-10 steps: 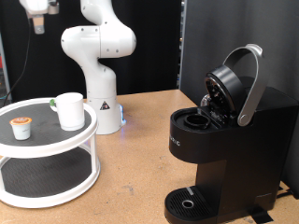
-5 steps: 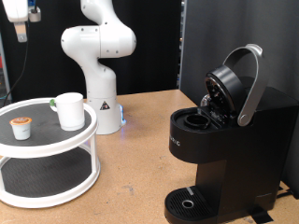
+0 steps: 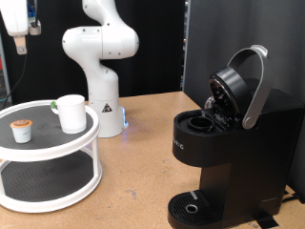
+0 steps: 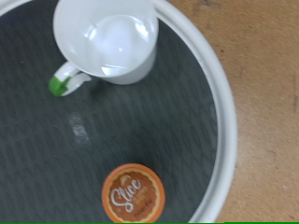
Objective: Make a cup of coffee with the keurig machine
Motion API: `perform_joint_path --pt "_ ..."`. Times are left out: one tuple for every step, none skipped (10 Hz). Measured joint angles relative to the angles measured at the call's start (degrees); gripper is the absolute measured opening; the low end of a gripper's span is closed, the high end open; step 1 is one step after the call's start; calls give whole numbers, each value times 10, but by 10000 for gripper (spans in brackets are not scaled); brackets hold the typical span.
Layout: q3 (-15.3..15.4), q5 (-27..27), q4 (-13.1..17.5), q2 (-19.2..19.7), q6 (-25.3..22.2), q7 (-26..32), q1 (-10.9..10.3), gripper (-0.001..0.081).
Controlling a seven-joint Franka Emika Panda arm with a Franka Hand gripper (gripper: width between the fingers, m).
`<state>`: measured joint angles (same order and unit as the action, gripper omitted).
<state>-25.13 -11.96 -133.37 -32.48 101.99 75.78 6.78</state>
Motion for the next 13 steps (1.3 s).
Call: perform_joint_path --pt "-1 0 6 5 -9 10 0 803" --pt "-1 0 5 5 -8 9 0 803" --pt "-1 0 -2 4 8 25 0 803" --pt "-4 -14 -15 3 31 45 0 803" --pt "-8 -26 -33 2 57 55 1 803" --pt "-13 -35 -52 2 82 63 3 803" --pt "-19 -41 -71 3 103 65 3 803" --pt "-23 -44 -86 4 121 65 5 803" --pt "-28 -46 -100 5 139 65 7 803" --pt "-32 -46 -113 6 157 64 9 803" --pt "-36 -46 -125 6 176 60 13 803" --pt "-39 -46 -136 7 194 58 17 803" --pt "-43 -46 -146 8 209 56 19 803"
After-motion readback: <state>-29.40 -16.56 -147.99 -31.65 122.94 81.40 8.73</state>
